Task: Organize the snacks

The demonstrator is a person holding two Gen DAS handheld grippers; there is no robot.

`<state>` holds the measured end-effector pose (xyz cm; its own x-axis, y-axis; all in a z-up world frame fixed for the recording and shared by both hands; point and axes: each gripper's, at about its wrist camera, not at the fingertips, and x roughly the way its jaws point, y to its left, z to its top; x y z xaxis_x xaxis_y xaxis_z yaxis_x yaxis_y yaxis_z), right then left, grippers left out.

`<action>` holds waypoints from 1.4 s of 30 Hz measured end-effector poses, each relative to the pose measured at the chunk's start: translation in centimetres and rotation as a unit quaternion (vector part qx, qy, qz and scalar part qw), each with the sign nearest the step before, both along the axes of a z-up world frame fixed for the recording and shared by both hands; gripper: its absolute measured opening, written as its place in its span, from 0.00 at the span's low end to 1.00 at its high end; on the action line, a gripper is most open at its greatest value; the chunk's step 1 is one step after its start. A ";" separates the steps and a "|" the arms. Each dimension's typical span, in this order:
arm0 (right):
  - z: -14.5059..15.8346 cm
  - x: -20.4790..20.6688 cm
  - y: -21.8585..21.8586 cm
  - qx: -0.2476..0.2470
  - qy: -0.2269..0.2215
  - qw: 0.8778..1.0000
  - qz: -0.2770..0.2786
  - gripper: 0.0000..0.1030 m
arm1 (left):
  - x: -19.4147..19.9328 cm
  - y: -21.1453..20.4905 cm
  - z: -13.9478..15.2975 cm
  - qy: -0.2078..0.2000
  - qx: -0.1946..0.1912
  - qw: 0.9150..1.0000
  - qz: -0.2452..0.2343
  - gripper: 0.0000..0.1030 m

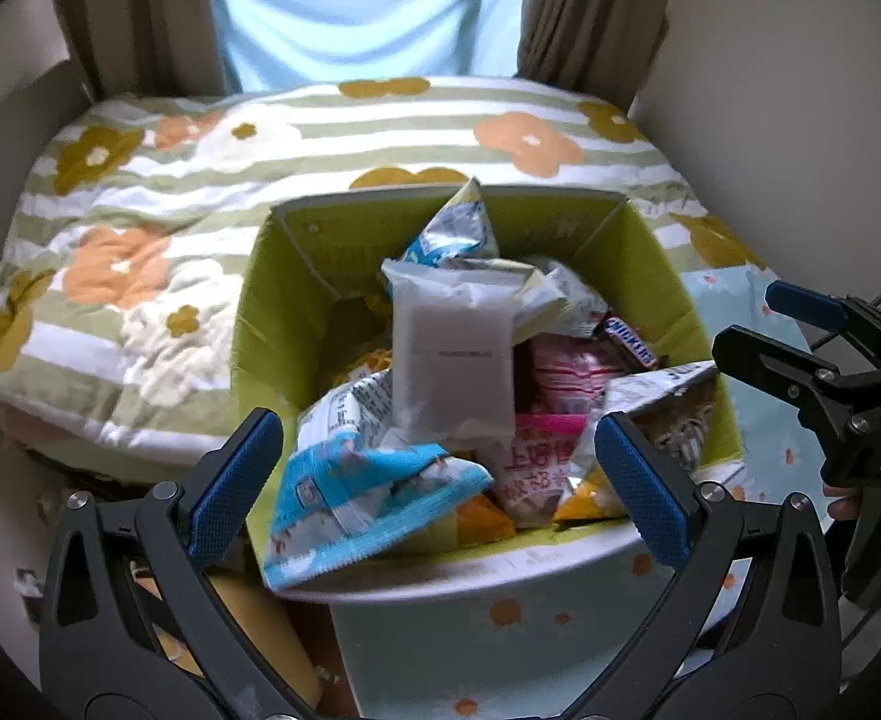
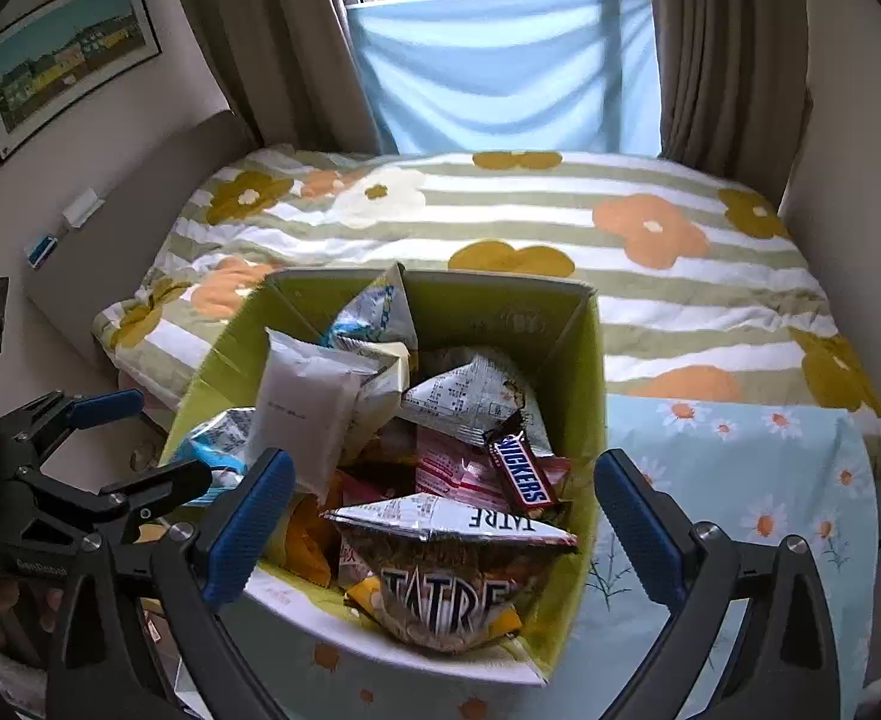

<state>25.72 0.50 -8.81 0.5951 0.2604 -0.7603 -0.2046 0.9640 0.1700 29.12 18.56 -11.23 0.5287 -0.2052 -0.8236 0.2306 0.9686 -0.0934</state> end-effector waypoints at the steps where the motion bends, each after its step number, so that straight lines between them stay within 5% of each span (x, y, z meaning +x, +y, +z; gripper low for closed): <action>1: 0.4 -0.4 -0.2 0.001 -0.005 1.000 0.001 0.97 | -0.5 -0.2 0.5 -0.007 0.002 1.000 0.002 1.00; 12: 8.0 -10.4 -5.5 -0.026 -0.095 0.994 -0.048 0.97 | -10.3 -4.3 8.4 -0.123 -0.006 0.991 0.045 1.00; 20: 8.8 -17.8 -8.2 -0.057 -0.130 0.985 -0.098 0.98 | -18.9 -6.2 10.4 -0.191 -0.013 0.979 0.074 1.00; 42: 9.0 -22.6 -10.1 -0.054 -0.162 0.976 -0.133 0.99 | -23.0 -7.9 10.4 -0.211 -0.002 0.975 0.074 1.00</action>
<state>3.10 -9.56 0.19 0.8448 -0.0079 -0.5350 0.0298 0.9990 0.0323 6.09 10.67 -0.84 0.8441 -0.1038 -0.5260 0.1067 0.9940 -0.0250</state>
